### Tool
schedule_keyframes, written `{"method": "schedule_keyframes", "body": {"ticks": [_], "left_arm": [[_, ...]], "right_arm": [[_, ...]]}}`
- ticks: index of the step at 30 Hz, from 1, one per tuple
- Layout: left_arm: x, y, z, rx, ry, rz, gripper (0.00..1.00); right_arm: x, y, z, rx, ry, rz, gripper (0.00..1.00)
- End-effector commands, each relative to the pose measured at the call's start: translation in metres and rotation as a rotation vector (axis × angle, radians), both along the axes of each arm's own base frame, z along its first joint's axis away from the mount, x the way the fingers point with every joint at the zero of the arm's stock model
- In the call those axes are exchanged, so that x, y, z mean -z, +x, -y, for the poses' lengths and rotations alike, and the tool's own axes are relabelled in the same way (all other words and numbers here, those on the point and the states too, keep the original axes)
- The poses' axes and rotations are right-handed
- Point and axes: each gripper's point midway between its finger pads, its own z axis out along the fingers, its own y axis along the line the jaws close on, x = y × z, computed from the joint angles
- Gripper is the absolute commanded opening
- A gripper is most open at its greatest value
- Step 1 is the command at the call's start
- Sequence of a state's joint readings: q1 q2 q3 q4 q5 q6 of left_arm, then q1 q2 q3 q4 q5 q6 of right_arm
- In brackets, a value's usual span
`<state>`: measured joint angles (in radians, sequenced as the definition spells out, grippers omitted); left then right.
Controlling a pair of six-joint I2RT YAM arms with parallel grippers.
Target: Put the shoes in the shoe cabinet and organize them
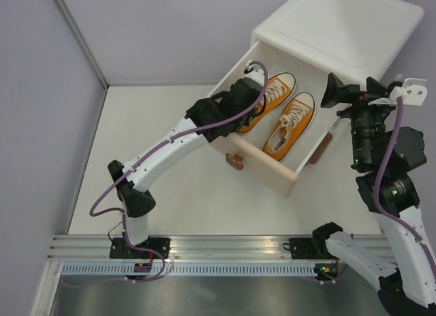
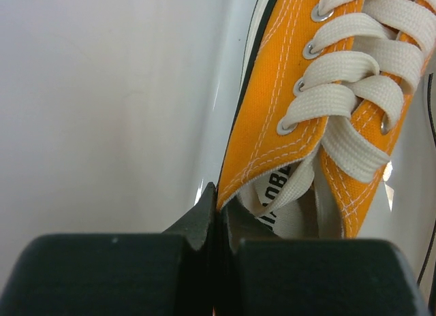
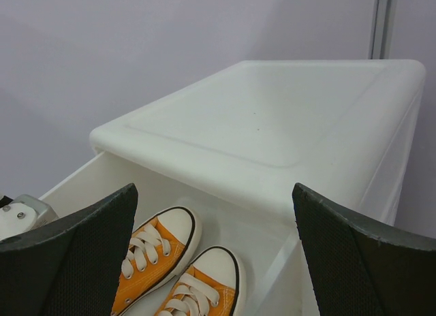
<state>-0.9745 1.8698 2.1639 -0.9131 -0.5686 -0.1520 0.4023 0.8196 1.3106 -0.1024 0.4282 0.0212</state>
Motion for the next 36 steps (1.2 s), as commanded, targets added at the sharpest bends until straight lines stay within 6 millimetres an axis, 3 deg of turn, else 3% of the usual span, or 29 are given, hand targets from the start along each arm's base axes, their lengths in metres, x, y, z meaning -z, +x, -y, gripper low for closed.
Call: {"method": "schedule_keyframes", "body": {"ticks": [1,9,22,36], "left_arm": [[-0.043,0.0,-0.005,-0.027,-0.116,0.085,0.02],[-0.037,0.001,-0.003,-0.04,-0.12,0.069,0.03],[-0.024,0.001,0.001,-0.038,-0.112,0.035,0.18],[-0.016,-0.017,0.037,0.114,-0.207,-0.074,0.2]], "right_arm": [[-0.003,0.003,0.0,0.012,0.001,0.015,0.98],[-0.001,0.005,-0.001,0.016,-0.036,0.009,0.98],[0.001,0.003,0.001,0.019,-0.04,0.009,0.98],[0.003,0.002,0.002,0.026,-0.042,0.006,0.98]]}}
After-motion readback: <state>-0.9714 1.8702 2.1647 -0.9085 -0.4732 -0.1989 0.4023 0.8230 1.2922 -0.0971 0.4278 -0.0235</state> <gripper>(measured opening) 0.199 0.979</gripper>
